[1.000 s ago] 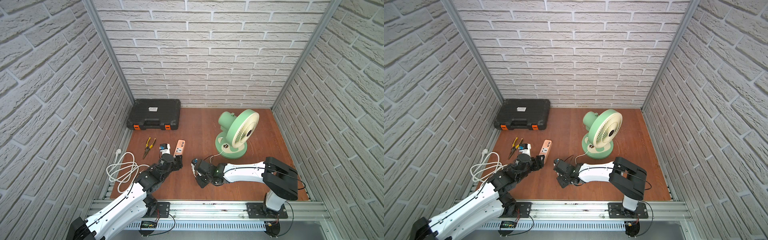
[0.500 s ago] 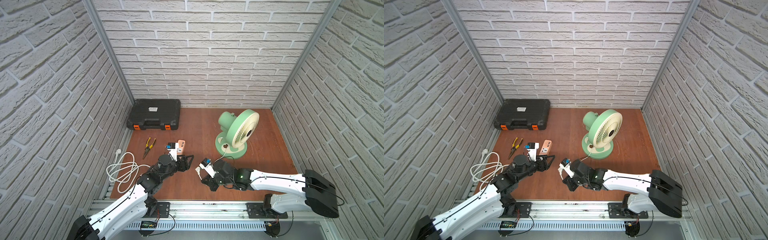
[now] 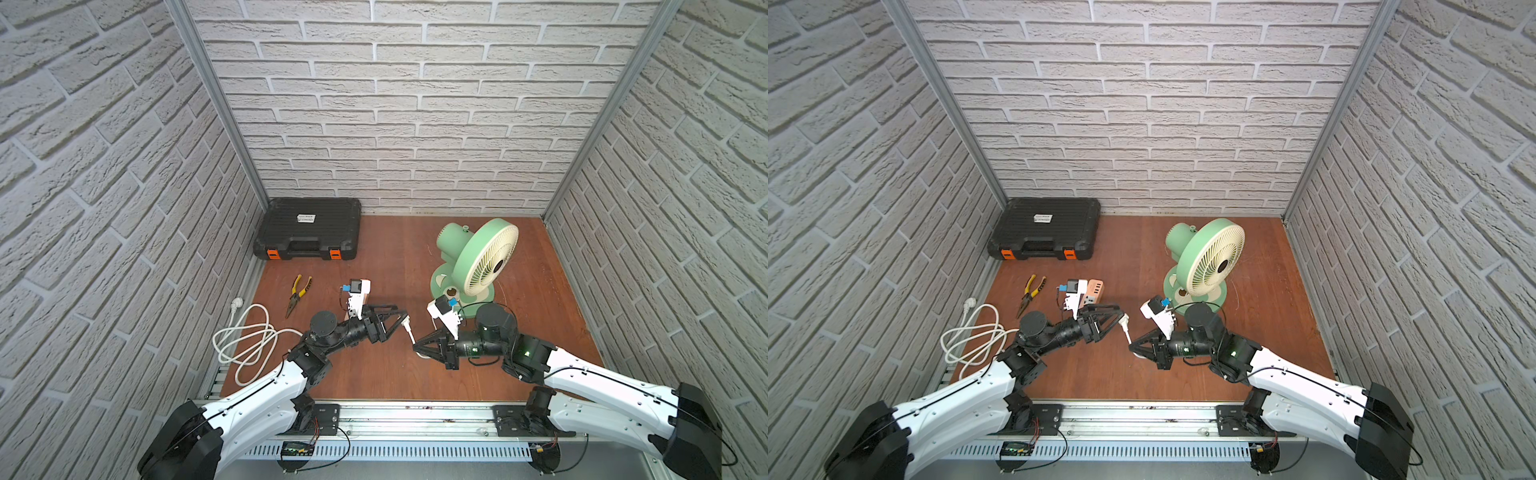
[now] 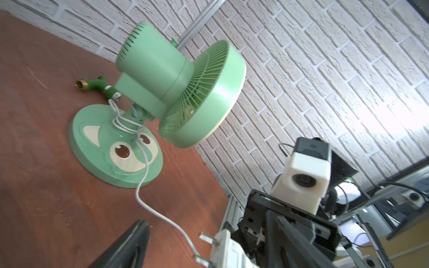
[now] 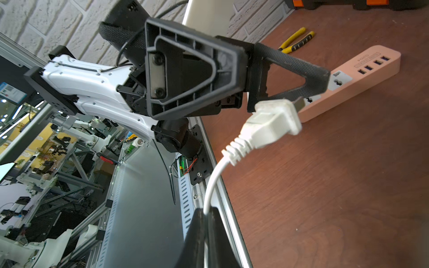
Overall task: Plug the desk fan into the power strip
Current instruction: Pick up the plug from the center of the board.
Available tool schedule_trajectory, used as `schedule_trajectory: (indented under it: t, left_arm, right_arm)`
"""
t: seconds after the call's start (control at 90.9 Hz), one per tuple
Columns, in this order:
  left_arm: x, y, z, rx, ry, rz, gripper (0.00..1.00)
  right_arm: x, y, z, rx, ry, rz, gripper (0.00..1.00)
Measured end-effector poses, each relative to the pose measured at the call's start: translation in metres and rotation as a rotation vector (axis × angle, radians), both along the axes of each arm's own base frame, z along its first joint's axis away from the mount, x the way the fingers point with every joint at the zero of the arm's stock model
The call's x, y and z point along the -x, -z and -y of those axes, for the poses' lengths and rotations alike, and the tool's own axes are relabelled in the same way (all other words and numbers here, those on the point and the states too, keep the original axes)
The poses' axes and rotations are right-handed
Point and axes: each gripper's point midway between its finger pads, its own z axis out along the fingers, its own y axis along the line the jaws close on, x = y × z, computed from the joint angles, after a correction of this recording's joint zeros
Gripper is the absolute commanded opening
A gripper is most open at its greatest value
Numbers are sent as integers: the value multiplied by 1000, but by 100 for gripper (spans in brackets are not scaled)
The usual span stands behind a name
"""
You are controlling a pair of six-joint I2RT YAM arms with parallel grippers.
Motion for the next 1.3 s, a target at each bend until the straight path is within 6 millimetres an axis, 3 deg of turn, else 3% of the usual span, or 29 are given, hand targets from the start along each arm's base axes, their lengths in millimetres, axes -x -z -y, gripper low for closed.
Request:
schedule_trajectory:
  t: [0.143, 0.264, 0.572, 0.715, 0.88, 0.957, 1.034, 1.111, 1.254, 1.298]
  left_arm:
    - [1, -10, 9, 27, 52, 1, 83]
    - [3, -4, 18, 25, 84, -18, 74]
    - [8, -10, 36, 33, 152, -24, 53]
    - [6, -10, 35, 32, 136, -21, 37]
    - [3, -14, 32, 33, 108, 6, 7]
    - [1, -18, 29, 32, 78, 21, 0]
    - [-1, -20, 25, 26, 47, 30, 0]
    - [-2, -19, 22, 13, 21, 37, 0]
    - [-5, -21, 15, -3, -51, 64, 0]
    - [-8, -21, 10, -7, -94, 70, 0]
  right_arm:
    - [-1, -13, 5, -33, 13, 21, 3]
    - [-1, -20, 9, -59, 28, 45, 3]
    - [-9, -13, 13, -47, 69, 43, 3]
    - [-10, -9, 13, -37, 73, 36, 3]
    - [-13, 1, 16, -6, 92, 16, 3]
    - [-16, 4, 16, 6, 107, 13, 3]
    - [-20, 7, 16, 15, 121, 13, 4]
    - [-23, 8, 17, 23, 140, 17, 17]
    - [-36, 8, 23, 64, 214, 22, 61]
    - [-41, 6, 26, 77, 247, 25, 70]
